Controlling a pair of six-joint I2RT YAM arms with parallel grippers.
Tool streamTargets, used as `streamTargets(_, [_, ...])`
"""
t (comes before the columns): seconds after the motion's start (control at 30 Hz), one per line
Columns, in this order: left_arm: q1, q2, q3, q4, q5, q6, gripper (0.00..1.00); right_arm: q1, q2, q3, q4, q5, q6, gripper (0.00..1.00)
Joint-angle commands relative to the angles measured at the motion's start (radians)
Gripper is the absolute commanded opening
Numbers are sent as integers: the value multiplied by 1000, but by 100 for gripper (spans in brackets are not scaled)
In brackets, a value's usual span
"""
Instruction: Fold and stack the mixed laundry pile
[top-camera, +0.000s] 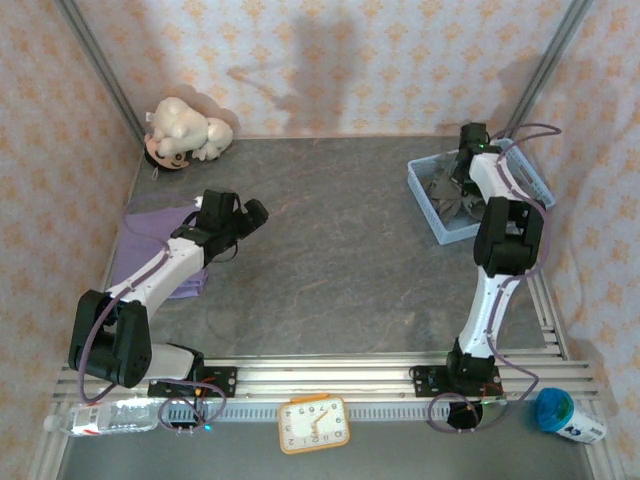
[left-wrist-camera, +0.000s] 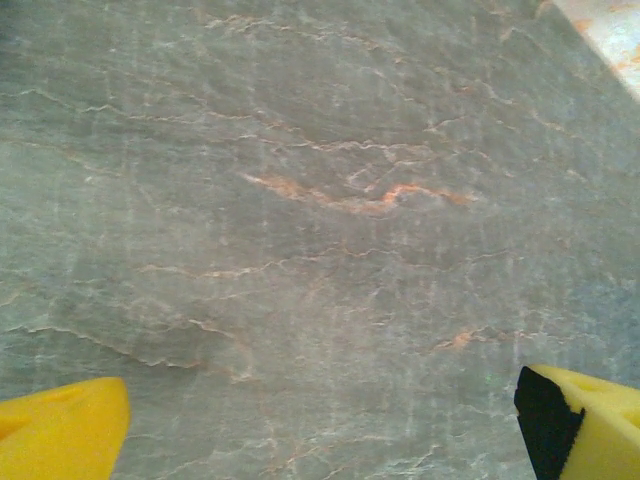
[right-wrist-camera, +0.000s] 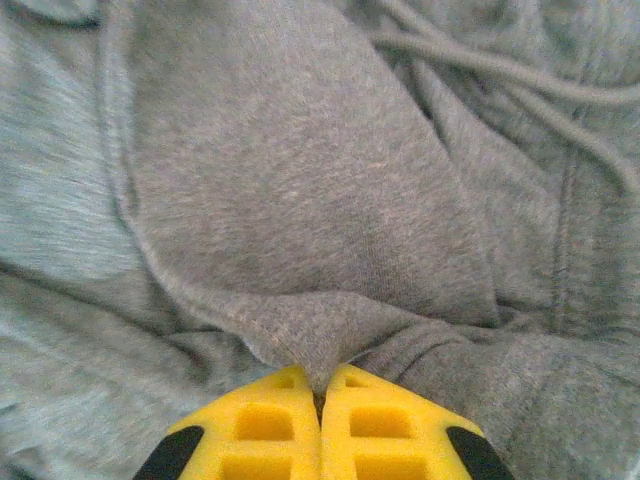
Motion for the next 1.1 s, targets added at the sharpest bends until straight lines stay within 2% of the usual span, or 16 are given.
streamTargets(0.0, [-5, -2, -6, 66, 17, -27, 100, -5, -231, 36, 64, -61, -40, 0])
streamTargets(0.2, [-11, 25, -3, 118, 41, -50, 100, 0, -523, 6, 214, -284, -15, 0])
streamTargets(0.4, [-26, 58, 5, 151, 67, -65, 100, 33, -723, 27, 321, -465, 50, 0])
streamTargets(0.5, [-31, 71, 11, 159, 78, -72, 100, 64, -770, 104, 353, -534, 89, 0])
streamTargets(0.7, [-31, 66, 17, 152, 63, -80, 100, 141, -705, 303, 303, -724, 180, 0])
streamTargets(0.87, [-31, 29, 50, 89, 7, -51, 100, 290, -656, 140, 324, -692, 154, 0])
streamTargets(1.0, [-31, -14, 83, 32, -34, -13, 100, 411, -465, 93, 307, -724, 158, 0])
streamTargets(1.03, [-30, -26, 92, 20, -41, -5, 100, 437, -399, 113, 282, -747, 151, 1])
streamTargets(1.07, [-31, -37, 95, 14, -44, 2, 100, 474, -306, 167, 218, -777, 131, 19])
